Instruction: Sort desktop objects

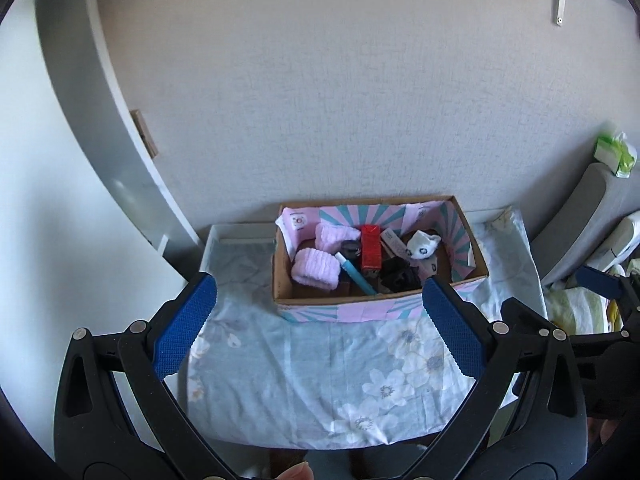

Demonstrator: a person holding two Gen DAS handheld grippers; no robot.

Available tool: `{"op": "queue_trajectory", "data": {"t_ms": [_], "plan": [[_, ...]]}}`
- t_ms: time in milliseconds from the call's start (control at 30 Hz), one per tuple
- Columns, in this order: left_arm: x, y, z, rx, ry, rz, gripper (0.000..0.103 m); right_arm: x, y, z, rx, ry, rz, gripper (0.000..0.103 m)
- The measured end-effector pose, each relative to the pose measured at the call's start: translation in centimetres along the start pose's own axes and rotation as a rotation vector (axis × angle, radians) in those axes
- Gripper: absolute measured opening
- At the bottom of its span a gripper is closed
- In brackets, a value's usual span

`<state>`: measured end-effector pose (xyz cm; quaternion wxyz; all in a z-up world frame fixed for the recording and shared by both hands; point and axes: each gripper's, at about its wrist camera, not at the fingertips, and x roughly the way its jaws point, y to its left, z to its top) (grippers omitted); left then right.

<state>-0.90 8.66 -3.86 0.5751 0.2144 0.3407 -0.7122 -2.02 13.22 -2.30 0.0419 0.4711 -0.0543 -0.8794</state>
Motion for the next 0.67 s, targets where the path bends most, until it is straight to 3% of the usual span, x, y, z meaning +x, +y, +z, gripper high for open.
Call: {"op": "queue_trajectory", "data": {"t_ms": [167,667], "plan": [[1.2,-0.1,-1.4,-0.008,0.040,-0.010,0.103,1.0,-0.6,-1.0,0.025,0.013,-0.003,0.103],[1.1,0.4,-0.3,-0.031,-0.004,-0.016,0.103,1.8,-1.1,-0.6,0.037,-0.016,-0.019,0.103]]}}
